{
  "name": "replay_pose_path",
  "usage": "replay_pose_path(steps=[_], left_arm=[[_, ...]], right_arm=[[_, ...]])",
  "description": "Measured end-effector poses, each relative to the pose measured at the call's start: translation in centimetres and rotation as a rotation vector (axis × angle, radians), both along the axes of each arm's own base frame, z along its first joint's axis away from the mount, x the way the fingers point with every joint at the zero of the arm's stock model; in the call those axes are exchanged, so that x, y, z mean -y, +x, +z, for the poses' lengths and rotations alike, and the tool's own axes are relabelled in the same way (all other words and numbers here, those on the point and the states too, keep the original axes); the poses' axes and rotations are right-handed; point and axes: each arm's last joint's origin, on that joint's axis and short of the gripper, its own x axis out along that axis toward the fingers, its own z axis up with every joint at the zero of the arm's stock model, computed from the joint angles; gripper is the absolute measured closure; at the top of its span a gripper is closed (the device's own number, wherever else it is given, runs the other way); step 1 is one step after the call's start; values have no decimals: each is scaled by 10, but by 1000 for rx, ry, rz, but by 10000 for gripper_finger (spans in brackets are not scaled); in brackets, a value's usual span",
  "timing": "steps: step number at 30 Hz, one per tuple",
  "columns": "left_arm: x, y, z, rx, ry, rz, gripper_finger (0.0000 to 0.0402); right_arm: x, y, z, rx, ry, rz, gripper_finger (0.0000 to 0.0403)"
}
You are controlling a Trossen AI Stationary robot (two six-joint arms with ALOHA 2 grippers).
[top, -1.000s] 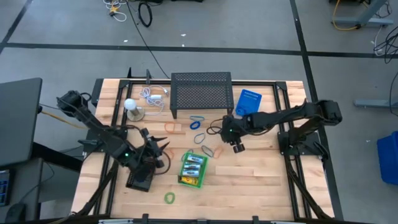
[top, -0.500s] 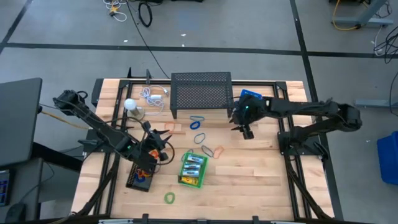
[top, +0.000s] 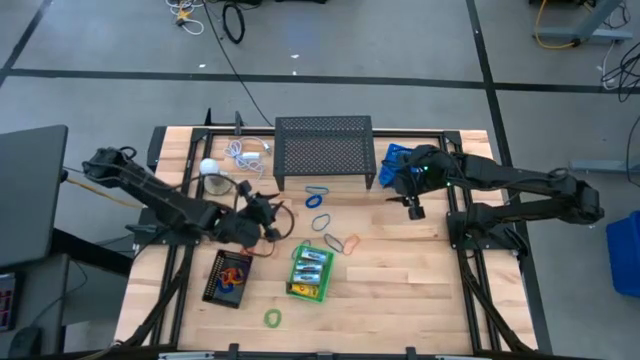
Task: Pick & Place Office Desk Supplies
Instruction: Put the blue spring keychain into the black bin
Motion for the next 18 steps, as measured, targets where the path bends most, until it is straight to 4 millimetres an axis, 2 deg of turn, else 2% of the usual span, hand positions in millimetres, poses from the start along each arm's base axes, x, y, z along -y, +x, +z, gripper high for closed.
replay_pose_path(steps=[5,11,18], left_arm=[[-13,4,-1,-29,-20,10,287],[-15,4,-2,-80,-1,-17,287],[-10,-3,-5,-139,93,16,287]], right_arm=[[2,1,-1,-10,-30,-30,227],[5,11,-3,13,-42,-24,227],[12,40,-33,-79,13,3,227]])
